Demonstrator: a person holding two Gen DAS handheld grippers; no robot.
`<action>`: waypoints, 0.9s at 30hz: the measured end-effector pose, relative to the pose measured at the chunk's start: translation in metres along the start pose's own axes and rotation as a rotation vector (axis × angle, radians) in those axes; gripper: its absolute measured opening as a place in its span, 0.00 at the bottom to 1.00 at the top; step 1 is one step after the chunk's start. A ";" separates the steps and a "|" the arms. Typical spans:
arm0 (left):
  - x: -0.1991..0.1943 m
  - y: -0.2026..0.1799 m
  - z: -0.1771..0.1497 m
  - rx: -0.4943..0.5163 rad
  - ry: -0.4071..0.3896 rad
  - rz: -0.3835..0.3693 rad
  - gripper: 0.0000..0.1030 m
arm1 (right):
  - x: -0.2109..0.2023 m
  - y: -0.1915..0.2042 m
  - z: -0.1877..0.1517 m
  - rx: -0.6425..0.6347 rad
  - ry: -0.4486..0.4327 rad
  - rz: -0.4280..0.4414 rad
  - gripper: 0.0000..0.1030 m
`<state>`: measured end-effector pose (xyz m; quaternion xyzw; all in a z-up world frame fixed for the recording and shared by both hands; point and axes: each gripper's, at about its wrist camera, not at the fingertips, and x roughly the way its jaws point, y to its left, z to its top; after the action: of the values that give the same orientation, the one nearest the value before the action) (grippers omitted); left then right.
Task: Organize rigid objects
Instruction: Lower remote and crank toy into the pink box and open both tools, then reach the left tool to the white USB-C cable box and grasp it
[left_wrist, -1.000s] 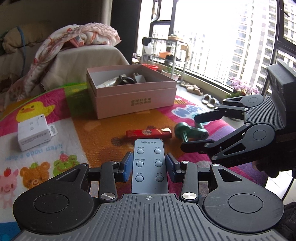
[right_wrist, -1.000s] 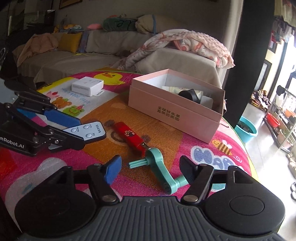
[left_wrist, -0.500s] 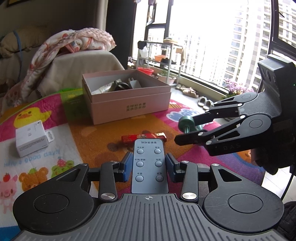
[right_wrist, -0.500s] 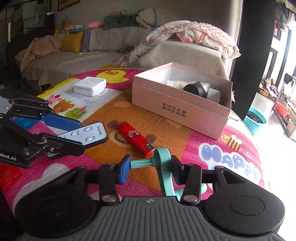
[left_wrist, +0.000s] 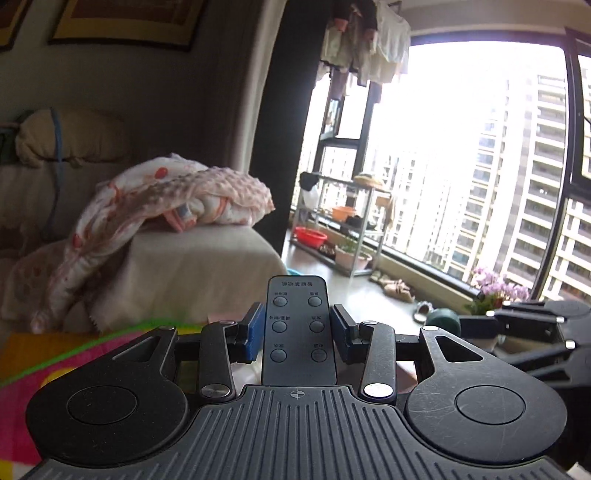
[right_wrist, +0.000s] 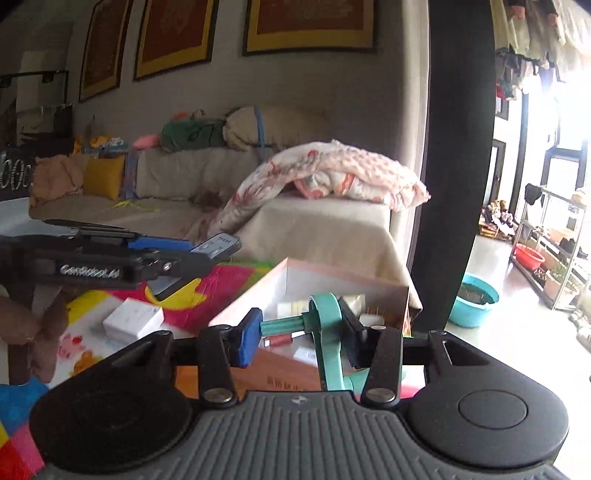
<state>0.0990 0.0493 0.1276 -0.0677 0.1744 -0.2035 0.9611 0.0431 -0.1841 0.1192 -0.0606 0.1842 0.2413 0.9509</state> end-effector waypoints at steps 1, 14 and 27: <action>0.018 0.008 0.011 -0.036 0.029 -0.021 0.42 | 0.010 0.000 0.008 0.003 -0.016 -0.001 0.44; 0.011 0.115 -0.040 -0.157 0.212 0.135 0.41 | 0.038 0.017 -0.074 -0.036 0.184 0.021 0.75; -0.060 0.153 -0.105 -0.404 0.270 0.072 0.41 | 0.031 0.023 -0.119 0.074 0.318 0.045 0.75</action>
<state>0.0655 0.2072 0.0173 -0.2243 0.3407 -0.1372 0.9027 0.0189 -0.1750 -0.0034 -0.0586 0.3424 0.2430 0.9057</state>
